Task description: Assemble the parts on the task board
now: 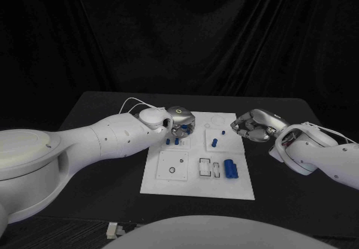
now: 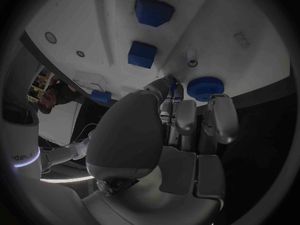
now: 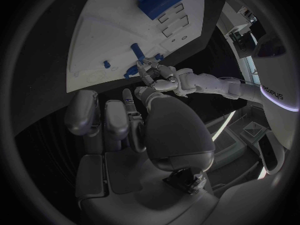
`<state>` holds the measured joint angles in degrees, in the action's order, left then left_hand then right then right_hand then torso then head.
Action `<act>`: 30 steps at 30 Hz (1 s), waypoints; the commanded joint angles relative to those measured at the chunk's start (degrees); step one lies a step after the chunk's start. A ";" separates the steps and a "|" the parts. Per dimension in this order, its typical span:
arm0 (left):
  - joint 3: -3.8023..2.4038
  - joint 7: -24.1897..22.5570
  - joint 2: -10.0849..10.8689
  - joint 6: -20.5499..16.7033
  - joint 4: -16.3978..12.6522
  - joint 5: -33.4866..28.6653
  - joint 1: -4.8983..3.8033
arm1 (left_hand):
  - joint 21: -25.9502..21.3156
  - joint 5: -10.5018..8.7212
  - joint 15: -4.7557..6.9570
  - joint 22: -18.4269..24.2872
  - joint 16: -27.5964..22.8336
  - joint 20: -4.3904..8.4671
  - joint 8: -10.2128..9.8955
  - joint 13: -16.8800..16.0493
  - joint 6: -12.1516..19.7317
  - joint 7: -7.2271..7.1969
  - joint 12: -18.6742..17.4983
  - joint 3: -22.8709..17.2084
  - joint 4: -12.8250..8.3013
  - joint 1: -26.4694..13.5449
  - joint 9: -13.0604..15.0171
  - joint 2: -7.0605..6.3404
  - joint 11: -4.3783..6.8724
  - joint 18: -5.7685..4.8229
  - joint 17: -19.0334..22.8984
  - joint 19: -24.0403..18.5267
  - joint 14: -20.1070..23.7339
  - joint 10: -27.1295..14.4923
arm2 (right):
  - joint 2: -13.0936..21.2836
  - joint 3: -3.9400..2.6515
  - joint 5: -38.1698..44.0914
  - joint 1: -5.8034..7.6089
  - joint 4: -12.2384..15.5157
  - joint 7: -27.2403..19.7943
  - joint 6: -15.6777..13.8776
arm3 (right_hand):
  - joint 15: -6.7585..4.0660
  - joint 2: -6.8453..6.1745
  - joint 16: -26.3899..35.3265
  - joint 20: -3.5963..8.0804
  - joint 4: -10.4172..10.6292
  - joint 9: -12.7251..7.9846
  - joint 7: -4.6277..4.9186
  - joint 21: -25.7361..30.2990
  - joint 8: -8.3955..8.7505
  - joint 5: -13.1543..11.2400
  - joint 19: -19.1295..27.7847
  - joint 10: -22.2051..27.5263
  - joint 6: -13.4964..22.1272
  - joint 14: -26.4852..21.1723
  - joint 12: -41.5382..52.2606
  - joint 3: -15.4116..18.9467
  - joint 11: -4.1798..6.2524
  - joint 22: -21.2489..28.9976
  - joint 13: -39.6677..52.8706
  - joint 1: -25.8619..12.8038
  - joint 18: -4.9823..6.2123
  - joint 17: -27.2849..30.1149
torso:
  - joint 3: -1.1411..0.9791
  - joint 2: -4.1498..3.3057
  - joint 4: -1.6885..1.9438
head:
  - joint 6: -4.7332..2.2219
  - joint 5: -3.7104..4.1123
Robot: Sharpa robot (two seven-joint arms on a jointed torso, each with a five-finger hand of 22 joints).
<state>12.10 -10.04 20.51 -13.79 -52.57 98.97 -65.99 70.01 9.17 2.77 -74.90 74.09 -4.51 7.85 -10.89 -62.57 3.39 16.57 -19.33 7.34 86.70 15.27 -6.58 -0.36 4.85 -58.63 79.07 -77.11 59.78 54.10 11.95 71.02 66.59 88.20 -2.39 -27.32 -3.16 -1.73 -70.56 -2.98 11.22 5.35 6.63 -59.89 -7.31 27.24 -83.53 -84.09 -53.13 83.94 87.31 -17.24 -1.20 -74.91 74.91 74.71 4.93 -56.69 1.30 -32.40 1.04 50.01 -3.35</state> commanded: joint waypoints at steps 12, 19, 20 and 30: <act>0.02 -0.87 4.42 -4.68 -6.53 0.11 -0.75 | 0.61 -1.26 -0.61 -9.49 -0.67 0.13 -2.05 3.65 0.63 0.63 -5.79 -1.55 -0.83 0.00 -0.68 -0.48 -0.71 -0.63 1.01 1.29 -1.45 5.01 | -0.29 -0.03 0.07 -0.11 -0.27 0.05 0.08 | 0.23 -0.32 0.23 -0.10 -0.34 -0.09 -0.01 0.54 0.07 0.02 -0.01 -3.20 -0.31 0.97 -0.25 0.13 -0.26 -7.35 9.49 0.23 0.69 -0.03 | 0.01 0.02 0.03 | -0.01 0.07; 0.01 -1.47 8.86 -3.34 -12.07 0.11 -3.95 | -0.77 -3.96 -0.18 -9.16 -1.44 0.15 -2.77 4.81 0.87 0.10 -8.03 -1.98 -0.33 -0.38 -0.98 -0.70 -0.33 -0.40 2.06 0.68 -0.96 4.70 | -0.17 -0.03 0.01 -0.11 -0.34 0.21 0.32 | 0.23 -0.31 0.27 -0.10 -0.36 -0.09 0.00 0.64 0.07 0.03 0.02 -3.16 -0.30 0.96 -0.29 0.11 -0.26 -7.32 9.41 0.25 0.71 0.03 | 0.02 0.08 0.07 | -0.01 0.48; 0.01 -1.65 9.47 -3.23 -12.72 0.11 -4.35 | -0.88 -4.20 -0.13 -9.13 -1.42 0.14 -2.82 4.87 0.87 0.01 -8.18 -2.00 -0.29 -0.39 -1.00 -0.73 -0.23 -0.39 2.00 0.62 -0.94 4.69 | -0.15 -0.03 -0.01 -0.11 -0.35 0.23 0.34 | 0.23 -0.31 0.27 -0.10 -0.36 -0.09 0.00 0.64 0.07 0.03 0.02 -3.16 -0.30 0.96 -0.29 0.11 -0.26 -7.32 9.41 0.25 0.71 0.03 | 0.02 0.10 0.09 | -0.01 0.50; 0.03 -2.23 13.52 -0.66 -15.86 0.11 -6.24 | -2.04 -6.25 0.22 -8.88 -2.00 0.08 -3.36 5.21 1.20 -0.59 -9.29 -2.31 0.25 -0.46 -1.24 -1.07 0.31 -0.22 2.87 0.04 -0.34 4.35 | -0.09 -0.03 -0.08 -0.11 -0.35 0.38 0.57 | 0.23 -0.30 0.30 -0.10 -0.38 -0.09 -0.01 0.68 0.06 0.04 0.03 -3.13 -0.33 0.95 -0.32 0.09 -0.26 -7.32 9.35 0.28 0.71 0.09 | 0.00 0.06 -0.04 | -0.01 0.11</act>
<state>12.17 -11.01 34.01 -16.12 -68.20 99.03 -72.05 68.22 3.16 2.98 -74.94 72.29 -4.43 4.87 -5.74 -61.52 3.17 7.56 -21.55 7.37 86.31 14.09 -6.98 -0.40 4.85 -55.82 79.54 -77.70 64.28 53.96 11.94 70.97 66.58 87.83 -2.36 -27.09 -3.16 -1.73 -70.56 -2.97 11.22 5.35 6.63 -59.46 -7.31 27.24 -83.53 -84.09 -53.13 83.94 87.31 -17.24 -1.20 -74.90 74.90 74.71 4.93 -56.70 1.31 -32.28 1.05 50.01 -3.13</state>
